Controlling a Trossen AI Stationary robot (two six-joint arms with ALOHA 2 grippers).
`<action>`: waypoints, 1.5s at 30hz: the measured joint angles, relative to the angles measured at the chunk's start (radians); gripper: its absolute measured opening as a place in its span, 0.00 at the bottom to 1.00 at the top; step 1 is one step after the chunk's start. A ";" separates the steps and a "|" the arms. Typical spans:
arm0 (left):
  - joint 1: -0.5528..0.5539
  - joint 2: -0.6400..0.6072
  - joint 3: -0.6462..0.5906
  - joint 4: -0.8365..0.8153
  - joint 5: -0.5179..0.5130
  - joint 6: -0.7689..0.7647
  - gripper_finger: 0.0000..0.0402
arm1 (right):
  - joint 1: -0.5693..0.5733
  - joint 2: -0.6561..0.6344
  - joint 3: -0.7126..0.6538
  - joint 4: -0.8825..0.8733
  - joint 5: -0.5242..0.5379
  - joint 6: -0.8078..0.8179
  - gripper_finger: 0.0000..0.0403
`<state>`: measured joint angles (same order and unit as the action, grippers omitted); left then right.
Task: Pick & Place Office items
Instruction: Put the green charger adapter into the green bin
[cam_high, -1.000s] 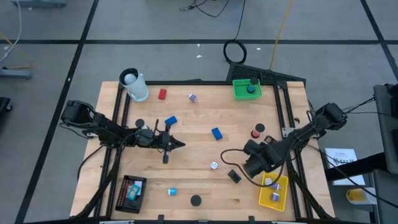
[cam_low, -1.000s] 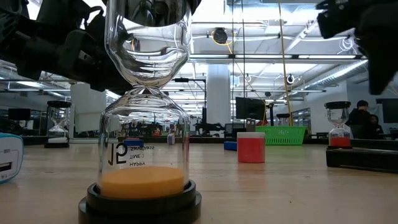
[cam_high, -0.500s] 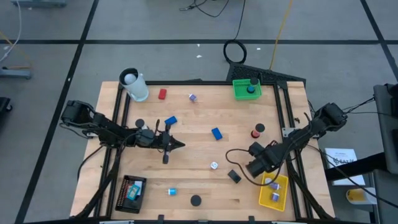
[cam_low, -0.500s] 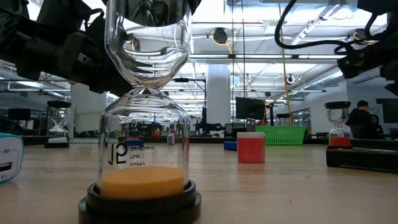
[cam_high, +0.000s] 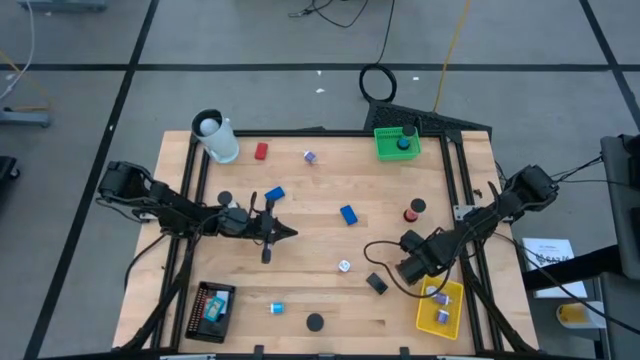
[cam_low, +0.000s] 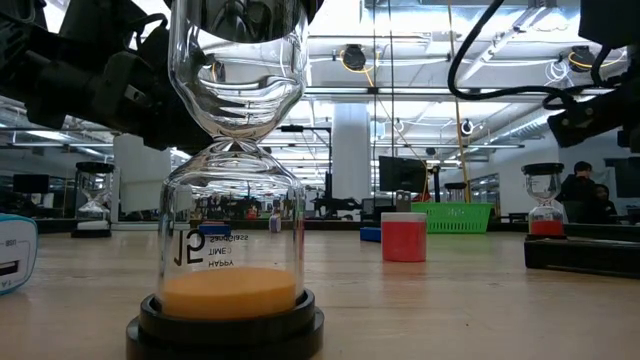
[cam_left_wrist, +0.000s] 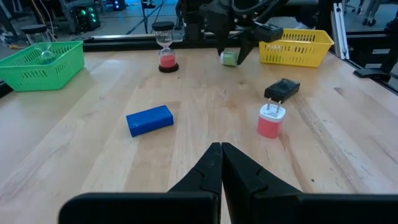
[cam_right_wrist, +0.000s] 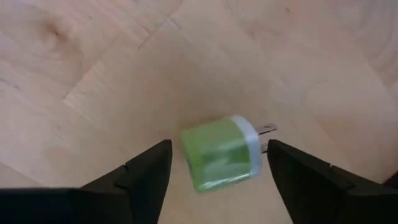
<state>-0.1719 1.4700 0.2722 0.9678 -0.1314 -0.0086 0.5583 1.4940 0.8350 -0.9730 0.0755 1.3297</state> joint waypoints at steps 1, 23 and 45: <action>0.000 0.000 0.000 0.001 0.000 0.000 0.01 | 0.000 0.000 -0.003 0.004 0.000 -0.002 0.62; 0.000 0.000 0.000 0.001 -0.001 0.000 0.01 | 0.002 0.000 0.205 -0.185 -0.058 -0.059 0.40; 0.000 0.000 0.000 -0.009 -0.001 0.000 0.01 | 0.452 0.065 0.378 -0.063 -0.059 0.290 0.40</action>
<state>-0.1715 1.4700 0.2726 0.9592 -0.1326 -0.0082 1.0104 1.5594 1.2133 -1.0359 0.0165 1.6201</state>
